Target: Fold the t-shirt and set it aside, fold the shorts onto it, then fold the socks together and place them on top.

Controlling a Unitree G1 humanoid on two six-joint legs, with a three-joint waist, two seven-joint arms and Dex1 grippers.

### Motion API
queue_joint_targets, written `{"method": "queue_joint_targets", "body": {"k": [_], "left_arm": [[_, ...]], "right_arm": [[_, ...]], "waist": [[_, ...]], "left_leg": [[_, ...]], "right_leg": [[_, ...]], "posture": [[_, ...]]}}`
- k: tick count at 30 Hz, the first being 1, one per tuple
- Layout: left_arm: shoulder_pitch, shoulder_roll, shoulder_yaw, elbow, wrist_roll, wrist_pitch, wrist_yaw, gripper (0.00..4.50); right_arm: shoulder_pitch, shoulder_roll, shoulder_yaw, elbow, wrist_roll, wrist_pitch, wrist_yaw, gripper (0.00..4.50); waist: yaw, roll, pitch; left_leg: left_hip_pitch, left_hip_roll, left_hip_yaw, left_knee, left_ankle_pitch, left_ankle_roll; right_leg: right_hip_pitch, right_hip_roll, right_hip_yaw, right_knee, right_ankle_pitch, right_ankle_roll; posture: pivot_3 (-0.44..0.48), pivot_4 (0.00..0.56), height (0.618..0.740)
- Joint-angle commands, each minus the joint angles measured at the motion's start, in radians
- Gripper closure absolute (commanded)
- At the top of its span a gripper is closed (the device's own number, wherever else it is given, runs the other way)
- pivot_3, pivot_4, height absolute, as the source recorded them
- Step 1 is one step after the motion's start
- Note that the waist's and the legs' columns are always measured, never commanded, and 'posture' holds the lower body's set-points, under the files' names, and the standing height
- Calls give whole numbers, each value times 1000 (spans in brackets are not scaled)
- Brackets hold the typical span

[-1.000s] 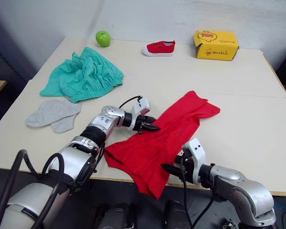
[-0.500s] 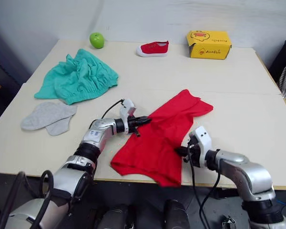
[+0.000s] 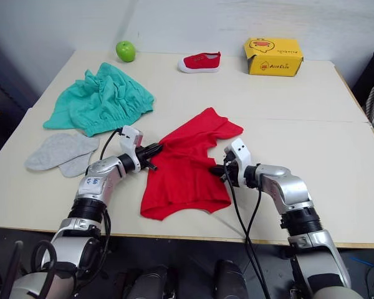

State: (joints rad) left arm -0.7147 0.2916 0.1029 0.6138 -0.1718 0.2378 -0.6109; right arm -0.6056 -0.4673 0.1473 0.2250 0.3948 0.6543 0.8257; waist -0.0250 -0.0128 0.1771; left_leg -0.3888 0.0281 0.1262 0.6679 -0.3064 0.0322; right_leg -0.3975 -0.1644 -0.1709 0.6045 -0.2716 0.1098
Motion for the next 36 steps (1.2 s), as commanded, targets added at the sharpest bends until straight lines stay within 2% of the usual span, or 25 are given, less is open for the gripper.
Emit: {"method": "queue_joint_targets", "body": {"k": [1, 2, 4, 7, 9, 11, 13, 15, 17, 19, 22, 26, 36], "left_arm": [[-4, 51, -29, -4, 0, 55, -79, 4500], [7, 63, -37, -21, 3, 56, -93, 4500], [33, 93, -43, -66, 5, 65, -107, 4025], [89, 153, -67, -163, 7, 33, -179, 3208], [135, 212, -71, -195, 28, -68, -217, 2575], [220, 351, -98, -237, 99, -361, -318, 1884], [265, 435, -114, -225, 122, -563, -398, 1221], [273, 466, -118, -174, 113, -696, -429, 587], [272, 490, -135, -120, 120, -856, -465, 35], [271, 509, -157, -56, 130, -1002, -508, 35], [265, 511, -181, 2, 158, -1140, -500, 35], [234, 480, -205, 34, 228, -1253, -422, 35], [169, 415, -282, 106, 337, -1316, -305, 35]], "right_arm": [[0, -7, -34, -9, 9, 8, 24, 4462], [7, -12, -58, -24, 26, 22, 20, 4288], [37, -54, -77, -90, 52, 12, 81, 3890], [74, -107, -107, -148, 33, -40, 97, 2881], [111, -150, -124, -162, -35, -255, 133, 2146], [207, -235, -140, -126, -130, -584, 212, 1380], [257, -295, -131, -36, -209, -858, 264, 663], [244, -323, -107, 92, -284, -1095, 268, 7], [207, -326, -83, 231, -342, -1291, 265, 0], [158, -320, -44, 367, -396, -1453, 272, 0], [78, -289, 16, 513, -466, -1622, 253, 0], [-9, -229, 81, 618, -526, -1754, 226, 0], [-116, -122, 206, 694, -657, -1858, 157, 0]], "waist": [[-1, 0, 0], [-2, 0, 0], [-2, 1, 0], [-6, 1, 1], [-6, 1, 1], [-5, 1, 1], [-3, 1, 1], [-2, 2, 1], [-2, 3, 2], [-6, 4, 2], [-10, 4, 2], [-22, 3, 2], [-31, 5, -2]], "left_leg": [[0, 0, 0, 0, 0, 0], [0, 0, 0, 0, 0, 0], [0, 0, 0, 0, 0, 0], [0, 0, 0, -1, 0, 0], [1, 1, 2, -1, 0, -1], [1, 1, 3, -3, 0, -1], [1, 2, 5, -5, -1, -2], [2, 1, 9, -6, -2, -2], [3, 0, 12, -5, -1, 1], [4, 1, 14, -3, -1, 2], [7, 2, 16, -4, -1, 2], [18, 3, 19, -5, -3, 2], [20, 3, 19, -5, -4, 2]], "right_leg": [[0, 0, 0, 0, 0, 0], [0, 0, 0, 0, 0, 0], [0, 0, 0, 0, 0, 0], [0, 0, 0, 0, 0, 0], [-1, 1, 1, -1, 0, 0], [-2, 1, 2, -1, 0, 0], [-5, 2, 3, -2, 0, 0], [-5, 1, 6, -3, 0, 0], [-5, 0, 9, -3, 1, 3], [-5, -1, 12, -2, 4, 3], [-5, -1, 12, -1, 4, 3], [6, 0, 13, -3, 4, 2], [5, -1, 13, 1, 3, 1]], "posture": [[0, 150, 740], [0, 150, 740], [0, 150, 740], [0, 150, 740], [0, 150, 740], [0, 150, 740], [0, 150, 740], [0, 150, 740], [0, 150, 740], [0, 150, 740], [0, 150, 740], [0, 150, 740], [0, 150, 740]]}}
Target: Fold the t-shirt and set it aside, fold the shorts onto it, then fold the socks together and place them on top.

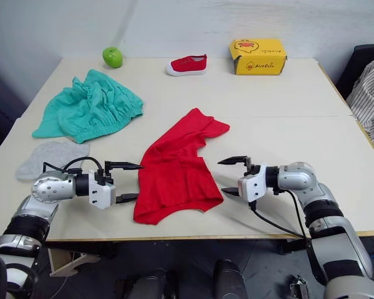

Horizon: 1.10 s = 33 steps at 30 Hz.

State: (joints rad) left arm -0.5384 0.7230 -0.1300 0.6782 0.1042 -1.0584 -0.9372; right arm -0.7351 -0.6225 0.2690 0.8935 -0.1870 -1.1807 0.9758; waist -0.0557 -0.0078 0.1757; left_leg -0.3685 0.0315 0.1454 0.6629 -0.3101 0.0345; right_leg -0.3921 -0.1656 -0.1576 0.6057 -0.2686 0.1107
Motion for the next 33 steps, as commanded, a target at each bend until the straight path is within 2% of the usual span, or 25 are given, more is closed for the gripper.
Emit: {"method": "queue_joint_targets", "body": {"k": [1, 6, 12, 13, 16, 26, 27, 33], "left_arm": [[-17, -20, -59, 53, 69, -29, 28, 35], [-76, -38, -107, 117, 122, -74, 68, 35], [-119, -52, -156, 171, 129, -112, 71, 35], [-124, -54, -164, 179, 125, -117, 65, 223], [-136, -57, -183, 198, 110, -125, 49, 944], [-157, -69, -203, 223, 68, -94, 26, 4326], [-156, -70, -206, 221, 59, -91, 16, 4454], [-113, -58, -219, 144, -56, -52, -90, 4454]], "right_arm": [[6, 38, 91, 30, -83, -26, 2, 0], [-14, 52, 134, 23, -92, -34, 9, 0], [-13, 71, 164, -11, -100, -20, 0, 0], [-12, 73, 168, -18, -99, -18, -1, 0], [-9, 71, 178, -28, -91, -11, 7, 632], [18, 25, 202, -118, -21, 55, 54, 4340], [24, 17, 202, -134, -11, 65, 62, 4459], [67, -42, 193, -263, 79, 179, 130, 4459]], "waist": [[0, 0, -1], [5, 1, -4], [7, 4, -8], [6, 4, -8], [6, 5, -8], [10, 6, -7], [11, 7, -7], [20, 8, -6]], "left_leg": [[0, 0, 0, 0, 0, 0], [1, 0, 0, 1, 0, 1], [1, 0, 0, 1, 0, 1], [1, 0, 0, 1, 0, 1], [0, 0, 0, 1, 0, 1], [0, -1, 0, 1, -1, 2], [0, -1, 0, 1, -1, 2], [-2, -1, 0, 1, -2, 2]], "right_leg": [[0, 0, 0, 0, 0, 0], [1, 0, 0, 1, 0, 0], [1, -1, 0, 1, 0, 0], [1, -1, 0, 1, 0, 0], [1, -1, 0, 1, 0, 0], [0, -1, 0, 1, 0, 0], [0, -1, 0, 1, 0, 0], [-1, -1, 0, 0, 0, 0]], "posture": [[0, 150, 740], [0, 150, 740], [0, 150, 740], [0, 150, 740], [0, 150, 740], [0, 150, 740], [0, 150, 740], [0, 150, 740]]}}
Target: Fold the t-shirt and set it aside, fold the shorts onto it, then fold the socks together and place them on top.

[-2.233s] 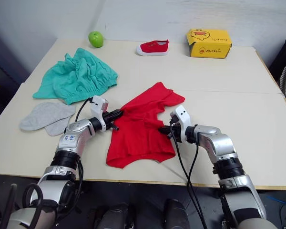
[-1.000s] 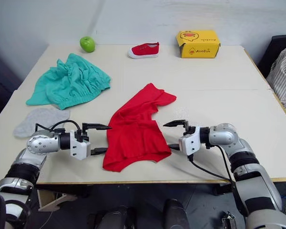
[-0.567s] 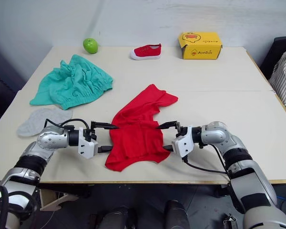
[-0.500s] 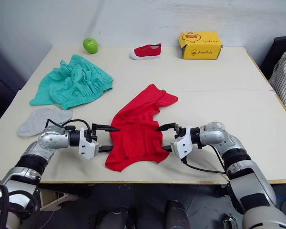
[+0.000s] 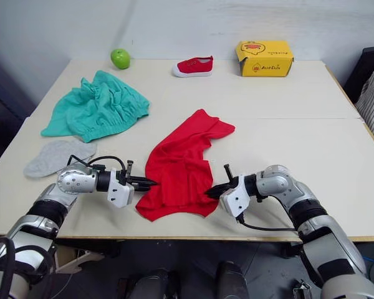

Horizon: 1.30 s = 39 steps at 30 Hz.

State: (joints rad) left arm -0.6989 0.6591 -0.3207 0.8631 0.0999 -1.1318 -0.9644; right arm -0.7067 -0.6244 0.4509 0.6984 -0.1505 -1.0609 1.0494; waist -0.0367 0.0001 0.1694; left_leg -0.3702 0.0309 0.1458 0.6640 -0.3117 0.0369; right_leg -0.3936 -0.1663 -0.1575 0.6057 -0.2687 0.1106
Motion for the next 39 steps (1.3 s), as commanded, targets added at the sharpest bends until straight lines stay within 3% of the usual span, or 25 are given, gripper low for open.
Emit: {"method": "queue_joint_targets", "body": {"k": [1, 7, 12, 24, 28, 33, 39], "left_arm": [[62, 16, -31, -66, -81, 31, -90, 4454], [208, 105, -23, -316, -317, 162, -249, 4454], [307, 142, 10, -514, -408, 318, -295, 4454], [532, 167, 48, -914, -357, 575, -223, 4454], [590, 190, 66, -998, -367, 673, -218, 4454], [696, 254, 96, -1141, -496, 850, -259, 4454], [587, 252, 192, -1119, -638, 1094, -258, 4454]], "right_arm": [[52, -57, 8, -102, 66, 87, 75, 4459], [185, -200, -40, -400, 242, 380, 189, 4459], [356, -340, -120, -665, 398, 698, 236, 4459], [802, -566, -317, -1194, 581, 1161, 203, 4459], [922, -559, -370, -1271, 586, 1221, 171, 4459], [994, -539, -384, -1292, 545, 1212, 161, 4459], [841, -495, -509, -1209, 669, 1329, 131, 4459]], "waist": [[3, 0, 0], [5, 2, 2], [13, 1, 7], [39, 0, 8], [41, -1, 9], [38, -2, 10], [39, -3, 13]], "left_leg": [[0, 0, 0, 0, -1, 0], [-2, 0, 1, 1, -6, 2], [-4, 1, 0, 4, -7, 2], [-6, 6, 0, 3, -12, 0], [-6, 6, 0, 3, -13, 0], [-6, 7, 0, 3, -14, 0], [-6, 8, 0, 4, -16, 0]], "right_leg": [[0, 0, 0, 0, 0, 0], [-1, 0, -1, -3, 0, 0], [-1, -1, -1, -5, 0, 0], [-2, -1, -2, -15, 0, 0], [-2, -1, -1, -15, 0, 0], [-2, -1, -1, -16, 0, -1], [-2, 1, -1, -15, 0, -1]], "posture": [[0, 150, 740], [0, 150, 740], [0, 150, 740], [0, 150, 740], [0, 150, 740], [0, 150, 740], [0, 150, 740]]}}
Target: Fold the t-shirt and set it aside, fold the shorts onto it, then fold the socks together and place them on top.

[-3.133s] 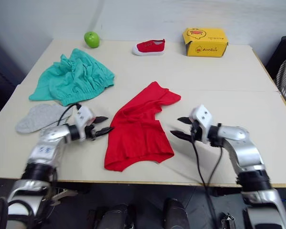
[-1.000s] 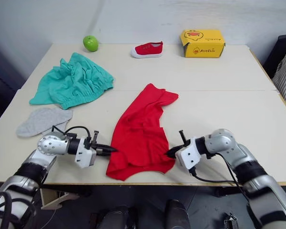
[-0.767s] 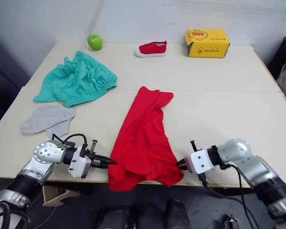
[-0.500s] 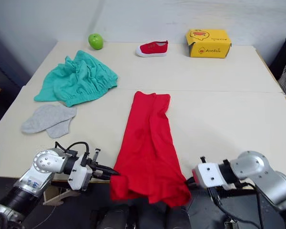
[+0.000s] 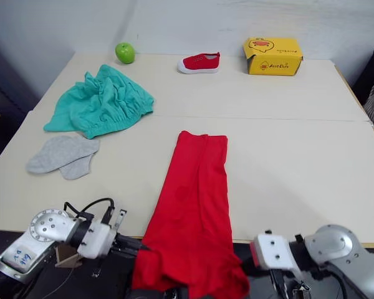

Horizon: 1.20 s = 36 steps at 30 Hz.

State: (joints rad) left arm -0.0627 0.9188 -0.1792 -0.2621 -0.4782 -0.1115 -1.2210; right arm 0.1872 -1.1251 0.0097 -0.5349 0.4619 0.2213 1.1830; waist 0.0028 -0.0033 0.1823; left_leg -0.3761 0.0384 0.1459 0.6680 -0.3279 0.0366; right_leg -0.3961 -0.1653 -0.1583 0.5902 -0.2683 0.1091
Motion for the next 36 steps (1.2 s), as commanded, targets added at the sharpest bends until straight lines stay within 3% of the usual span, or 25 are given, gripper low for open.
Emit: {"method": "queue_joint_targets", "body": {"k": [1, 5, 10, 19, 26, 34, 36], "left_arm": [[-98, -19, 57, 38, -66, 102, -12, 4454], [-301, -88, 58, 187, -80, 204, -49, 4454], [-560, -224, 52, 481, -26, 271, -56, 4454], [-901, -450, 93, 1071, 135, 150, 32, 4454], [-999, -519, 162, 1284, 195, 42, 119, 4454], [-1037, -539, 171, 1391, 297, 39, 236, 4454], [-1047, -544, 189, 1404, 302, 55, 285, 3998]], "right_arm": [[-103, 9, -83, 49, 79, 72, -1, 4459], [-339, 37, -95, 179, 141, 155, 8, 4459], [-630, 159, 0, 421, 27, 115, -5, 4459], [-999, 401, 109, 1025, -236, -112, -58, 4459], [-1142, 489, 85, 1301, -310, -244, -103, 4459], [-1158, 556, 85, 1453, -372, -284, -160, 4459], [-1161, 580, 43, 1470, -341, -226, -195, 4500]], "waist": [[1, 0, 0], [3, 1, 1], [-2, 1, 1], [-8, 1, 1], [-21, 0, 1], [-37, 0, 1], [-37, 0, 1]], "left_leg": [[0, 0, 0, 0, 0, 1], [-1, -1, 0, 0, 6, 0], [-5, -2, 1, 1, 8, 0], [-28, -5, 6, 15, 8, 0], [-28, -5, 5, 15, 9, 0], [-28, -5, 5, 15, 10, -1], [-28, -5, 5, 15, 11, -1]], "right_leg": [[0, 0, 0, 0, 0, 0], [-2, 3, -1, 2, 0, 0], [-3, 6, -1, 4, 1, 1], [-18, 13, -2, 6, 3, 5], [-18, 13, -2, 6, 3, 5], [-19, 13, -2, 9, 3, 5], [-19, 13, -2, 10, 3, 5]], "posture": [[0, 150, 740], [0, 150, 740], [0, 150, 740], [0, 150, 740], [0, 150, 740], [0, 150, 740], [0, 150, 740]]}}
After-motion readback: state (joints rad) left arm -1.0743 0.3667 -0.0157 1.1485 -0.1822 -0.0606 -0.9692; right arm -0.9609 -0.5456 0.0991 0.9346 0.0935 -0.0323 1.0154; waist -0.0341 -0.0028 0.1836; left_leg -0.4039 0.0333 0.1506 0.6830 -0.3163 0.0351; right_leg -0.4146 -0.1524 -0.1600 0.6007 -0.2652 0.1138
